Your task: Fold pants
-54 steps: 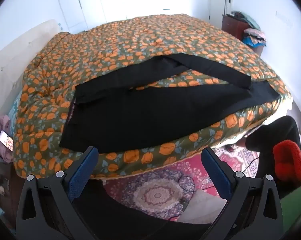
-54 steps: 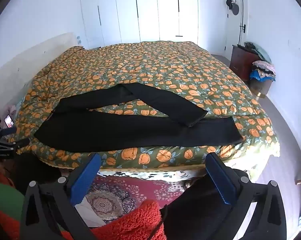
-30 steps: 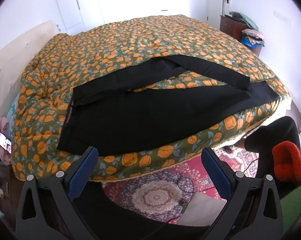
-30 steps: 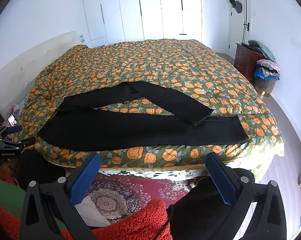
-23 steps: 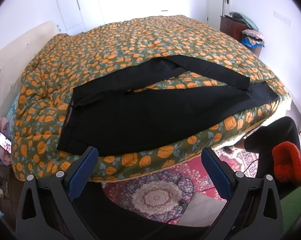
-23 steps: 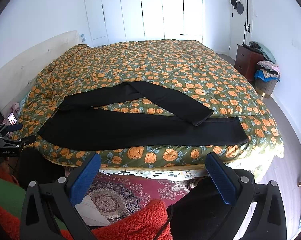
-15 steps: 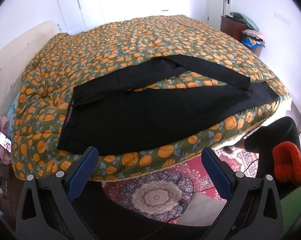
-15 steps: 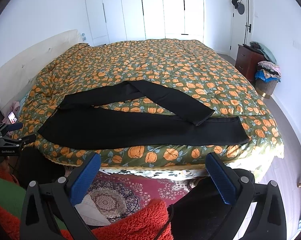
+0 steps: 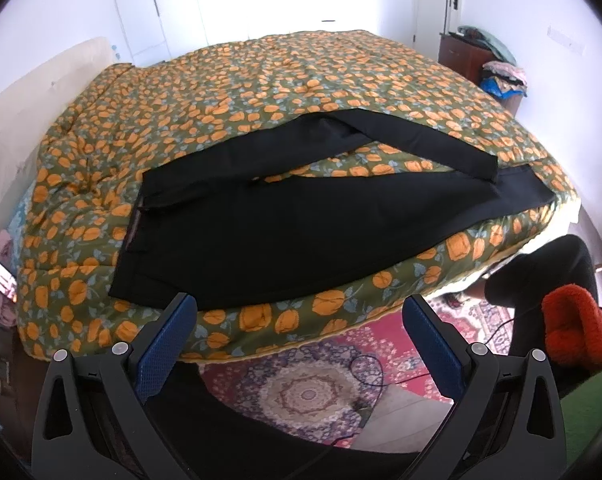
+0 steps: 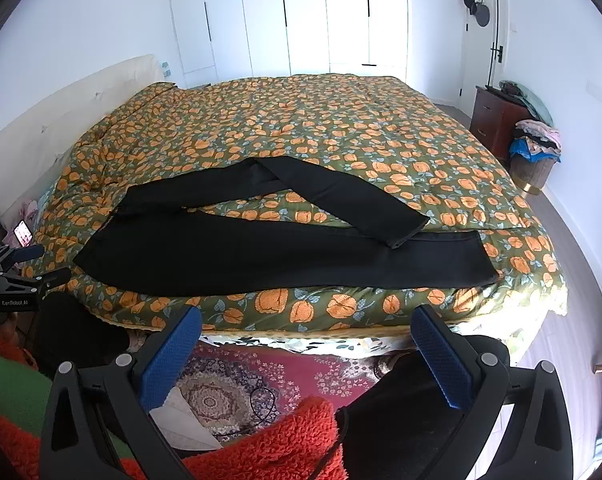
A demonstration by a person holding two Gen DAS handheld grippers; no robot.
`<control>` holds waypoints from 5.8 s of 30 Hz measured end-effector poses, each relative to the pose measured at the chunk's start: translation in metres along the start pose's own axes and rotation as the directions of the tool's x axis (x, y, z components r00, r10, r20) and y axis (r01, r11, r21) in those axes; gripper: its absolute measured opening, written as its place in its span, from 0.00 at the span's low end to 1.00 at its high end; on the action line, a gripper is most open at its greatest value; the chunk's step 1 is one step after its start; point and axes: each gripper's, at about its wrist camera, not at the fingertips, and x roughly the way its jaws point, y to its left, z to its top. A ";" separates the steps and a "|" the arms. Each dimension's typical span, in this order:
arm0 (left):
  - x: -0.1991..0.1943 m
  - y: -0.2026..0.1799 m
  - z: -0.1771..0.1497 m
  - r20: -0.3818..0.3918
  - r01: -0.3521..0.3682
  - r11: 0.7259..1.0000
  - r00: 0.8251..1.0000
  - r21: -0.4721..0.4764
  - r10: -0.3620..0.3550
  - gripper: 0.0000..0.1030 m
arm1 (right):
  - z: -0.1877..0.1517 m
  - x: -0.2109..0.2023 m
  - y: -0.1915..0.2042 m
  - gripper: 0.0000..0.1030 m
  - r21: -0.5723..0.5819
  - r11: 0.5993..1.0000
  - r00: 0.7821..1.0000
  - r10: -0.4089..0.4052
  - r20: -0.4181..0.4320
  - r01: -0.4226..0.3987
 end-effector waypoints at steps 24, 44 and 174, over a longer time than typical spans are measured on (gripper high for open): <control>-0.021 -0.005 0.009 0.078 0.096 0.995 0.992 0.024 -0.098 1.00 | 0.015 0.013 0.015 1.00 -0.060 0.992 0.993 -0.112 -0.023 0.110; -0.013 -0.007 0.007 0.060 0.095 0.995 0.994 0.036 -0.097 1.00 | 0.011 0.018 0.023 1.00 -0.107 0.988 0.993 -0.114 -0.041 0.109; 0.047 0.003 0.029 -0.084 0.013 0.999 0.996 -0.041 -0.016 1.00 | 0.056 0.300 -0.100 0.96 -0.301 0.950 0.956 -0.162 -0.244 0.084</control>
